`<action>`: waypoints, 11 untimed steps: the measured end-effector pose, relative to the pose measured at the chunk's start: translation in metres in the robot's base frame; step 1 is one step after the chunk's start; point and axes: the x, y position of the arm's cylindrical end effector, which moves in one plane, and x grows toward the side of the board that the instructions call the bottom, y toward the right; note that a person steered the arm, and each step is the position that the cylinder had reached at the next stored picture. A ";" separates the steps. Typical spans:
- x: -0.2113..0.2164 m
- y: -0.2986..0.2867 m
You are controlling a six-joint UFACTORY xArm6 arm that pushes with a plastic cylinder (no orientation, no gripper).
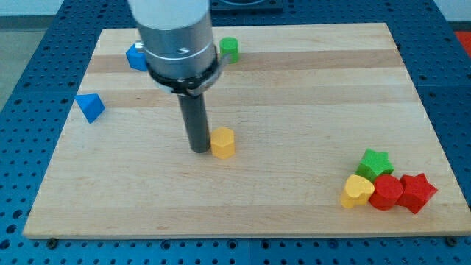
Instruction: Move the yellow heart towards the top
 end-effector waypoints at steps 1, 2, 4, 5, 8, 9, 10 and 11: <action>0.000 0.022; 0.000 0.046; 0.009 0.107; 0.022 0.140; -0.001 0.106; -0.011 0.138; -0.006 0.154; 0.001 0.155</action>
